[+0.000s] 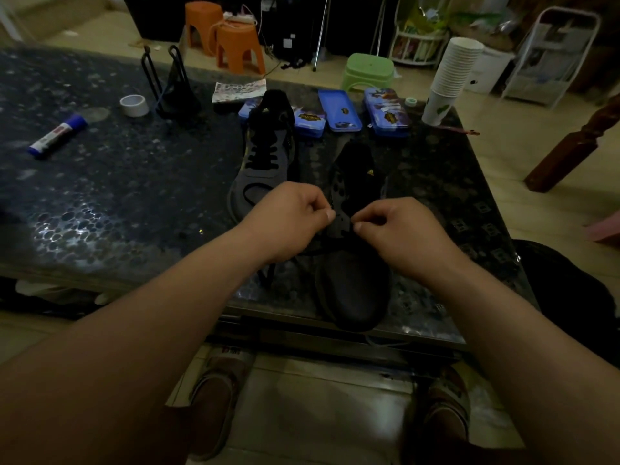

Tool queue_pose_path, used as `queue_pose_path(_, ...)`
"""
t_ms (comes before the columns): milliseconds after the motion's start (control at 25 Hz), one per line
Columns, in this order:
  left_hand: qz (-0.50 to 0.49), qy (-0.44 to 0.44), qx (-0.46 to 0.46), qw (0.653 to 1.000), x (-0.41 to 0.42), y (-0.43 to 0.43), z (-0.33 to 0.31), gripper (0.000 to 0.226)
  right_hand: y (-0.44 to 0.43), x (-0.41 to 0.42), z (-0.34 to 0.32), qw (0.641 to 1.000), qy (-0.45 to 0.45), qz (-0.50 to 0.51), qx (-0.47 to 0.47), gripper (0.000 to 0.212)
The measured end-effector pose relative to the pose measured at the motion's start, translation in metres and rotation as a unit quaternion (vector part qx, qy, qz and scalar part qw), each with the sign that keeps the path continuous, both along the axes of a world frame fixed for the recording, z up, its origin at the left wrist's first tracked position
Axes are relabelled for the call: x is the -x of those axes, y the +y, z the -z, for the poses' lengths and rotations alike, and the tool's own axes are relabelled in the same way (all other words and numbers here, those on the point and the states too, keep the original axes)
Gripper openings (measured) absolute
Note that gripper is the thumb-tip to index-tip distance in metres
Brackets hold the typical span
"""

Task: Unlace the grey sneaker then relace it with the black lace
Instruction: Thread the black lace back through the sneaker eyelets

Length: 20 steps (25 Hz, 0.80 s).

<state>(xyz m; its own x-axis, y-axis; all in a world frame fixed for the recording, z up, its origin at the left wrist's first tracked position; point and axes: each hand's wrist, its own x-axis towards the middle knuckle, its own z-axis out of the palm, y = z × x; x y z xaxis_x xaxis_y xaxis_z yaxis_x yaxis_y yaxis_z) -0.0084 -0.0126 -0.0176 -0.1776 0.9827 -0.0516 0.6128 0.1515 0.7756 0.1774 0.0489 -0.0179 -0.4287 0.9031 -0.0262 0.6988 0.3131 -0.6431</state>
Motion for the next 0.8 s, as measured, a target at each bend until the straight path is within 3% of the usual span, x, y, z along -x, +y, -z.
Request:
queue_pose_path(320,0.005,0.042,0.022,0.999,-0.002,0.003,0.007,0.018,0.003,0.001,0.006,0.998,0.051,-0.002,0.033,0.014)
queue_pose_path(640,0.008,0.110,-0.029,0.993,-0.006,0.007,0.011,0.022,0.008,0.002,0.016,0.998,0.063,-0.012,0.012,0.010)
queue_pose_path(800,0.018,0.130,-0.037,0.991,-0.006,0.009,0.009,0.022,0.013,0.006,0.020,0.996,0.073,-0.042,0.043,0.028)
